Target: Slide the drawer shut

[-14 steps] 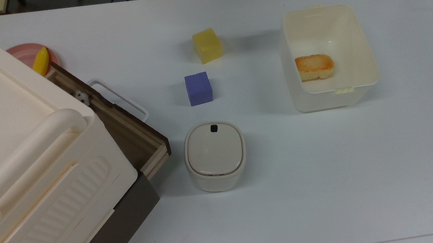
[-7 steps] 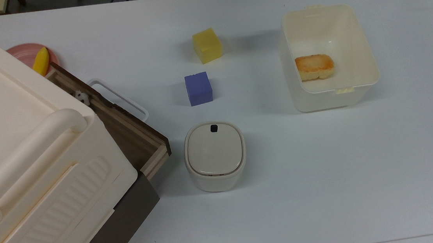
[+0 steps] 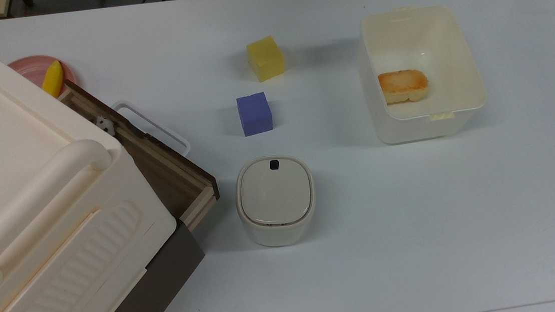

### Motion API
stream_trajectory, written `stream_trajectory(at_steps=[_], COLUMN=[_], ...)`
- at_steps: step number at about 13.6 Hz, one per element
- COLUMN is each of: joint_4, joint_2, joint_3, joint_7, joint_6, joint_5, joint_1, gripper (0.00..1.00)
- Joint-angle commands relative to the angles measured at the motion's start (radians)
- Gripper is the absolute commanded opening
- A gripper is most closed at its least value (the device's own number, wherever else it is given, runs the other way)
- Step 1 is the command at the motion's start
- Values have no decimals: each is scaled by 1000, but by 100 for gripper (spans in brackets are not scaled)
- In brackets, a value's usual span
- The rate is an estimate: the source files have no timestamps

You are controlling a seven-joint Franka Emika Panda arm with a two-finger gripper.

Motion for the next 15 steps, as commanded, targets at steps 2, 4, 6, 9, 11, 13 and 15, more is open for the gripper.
stream_trajectory(at_steps=[2,4,6,9,11,13,15], joint_4=[-32,-34,-34,-34,-34,-35,-36], joint_2=[-17,-15,-17,-15,-15,-15,-14], joint_3=[-5,-5,-6,-6,-6,-5,-6], joint_7=[-4,-4,-4,-4,-4,-6,-15], joint_6=[31,33,33,31,31,30,30], joint_5=[20,20,20,20,18,12,11], joint_1=[-2,-2,-2,-2,-2,-2,-2], gripper=[100,100,100,100,100,100,100])
